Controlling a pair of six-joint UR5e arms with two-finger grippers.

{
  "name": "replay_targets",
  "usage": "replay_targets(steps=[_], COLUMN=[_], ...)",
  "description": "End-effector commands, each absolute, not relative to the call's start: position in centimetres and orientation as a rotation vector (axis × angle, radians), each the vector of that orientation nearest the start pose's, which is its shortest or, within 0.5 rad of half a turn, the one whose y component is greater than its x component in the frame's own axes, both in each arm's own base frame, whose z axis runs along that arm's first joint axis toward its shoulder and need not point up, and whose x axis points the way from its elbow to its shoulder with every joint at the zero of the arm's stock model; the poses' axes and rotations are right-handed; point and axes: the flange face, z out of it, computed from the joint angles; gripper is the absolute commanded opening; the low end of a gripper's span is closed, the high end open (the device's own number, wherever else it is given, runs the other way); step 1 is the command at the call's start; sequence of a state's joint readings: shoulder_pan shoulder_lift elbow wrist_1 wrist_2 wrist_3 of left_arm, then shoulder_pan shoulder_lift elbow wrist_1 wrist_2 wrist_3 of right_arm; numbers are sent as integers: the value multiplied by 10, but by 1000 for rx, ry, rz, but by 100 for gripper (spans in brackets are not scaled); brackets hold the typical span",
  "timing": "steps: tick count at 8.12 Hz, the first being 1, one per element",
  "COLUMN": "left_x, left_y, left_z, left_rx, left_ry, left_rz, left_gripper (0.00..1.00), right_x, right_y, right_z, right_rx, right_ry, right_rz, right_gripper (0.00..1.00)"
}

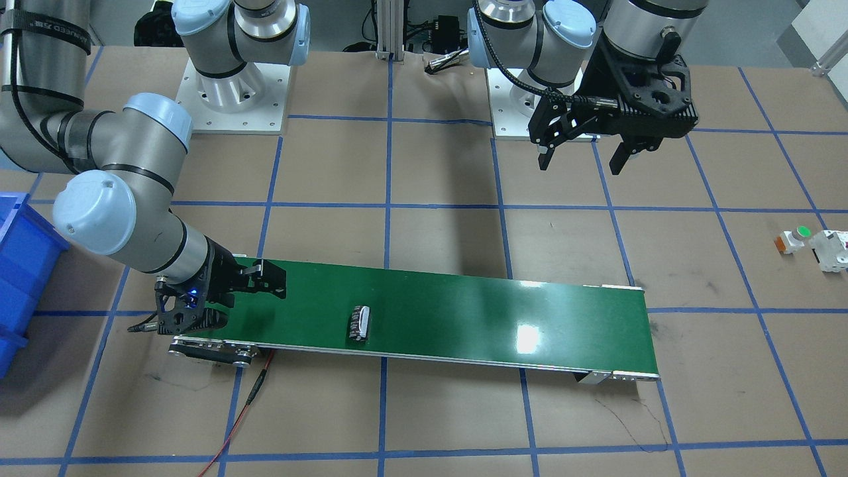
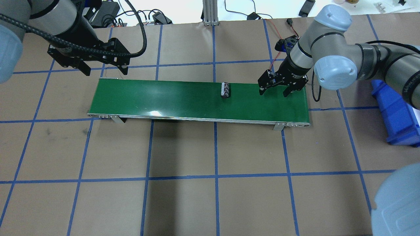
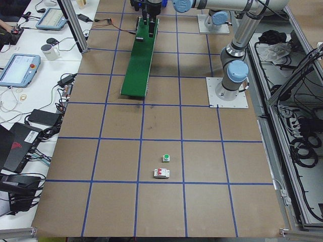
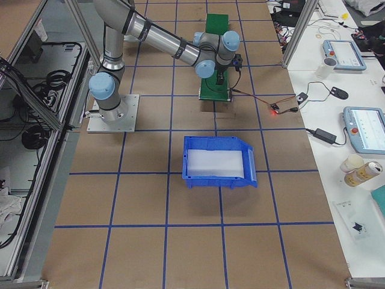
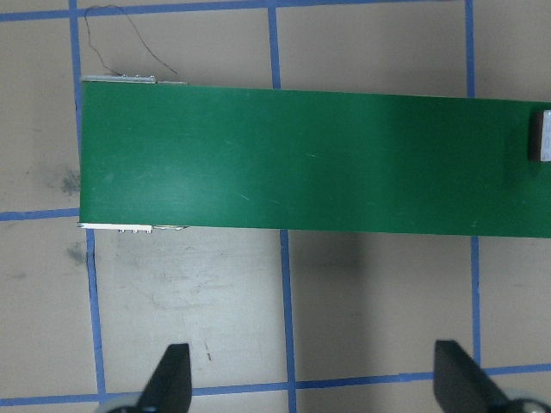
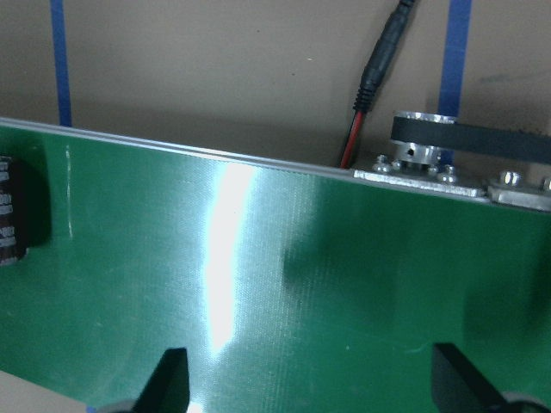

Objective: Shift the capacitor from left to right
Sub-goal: 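Lower the right gripper over the belt toward the approaching capacitor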

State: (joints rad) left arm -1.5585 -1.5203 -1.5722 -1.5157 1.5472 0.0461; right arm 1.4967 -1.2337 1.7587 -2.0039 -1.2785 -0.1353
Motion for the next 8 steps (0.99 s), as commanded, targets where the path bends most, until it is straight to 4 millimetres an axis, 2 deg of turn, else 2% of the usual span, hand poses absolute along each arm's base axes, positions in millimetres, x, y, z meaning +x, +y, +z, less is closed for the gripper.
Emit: replay_targets(steps=[1, 6, 8], left_x=[-130, -130, -130], left_y=[-482, -481, -482], left_z=[516, 517, 515], left_rx=[58, 63, 63], left_ry=[3160, 3158, 3158], left_rz=[-161, -164, -159], left_gripper=[100, 100, 100], right_x=[120, 124, 132], right_y=[-582, -584, -583], right_z=[265, 267, 266], right_rx=[-56, 99, 94], right_ry=[2836, 2815, 2797], right_rz=[75, 62, 69], right_gripper=[100, 100, 100])
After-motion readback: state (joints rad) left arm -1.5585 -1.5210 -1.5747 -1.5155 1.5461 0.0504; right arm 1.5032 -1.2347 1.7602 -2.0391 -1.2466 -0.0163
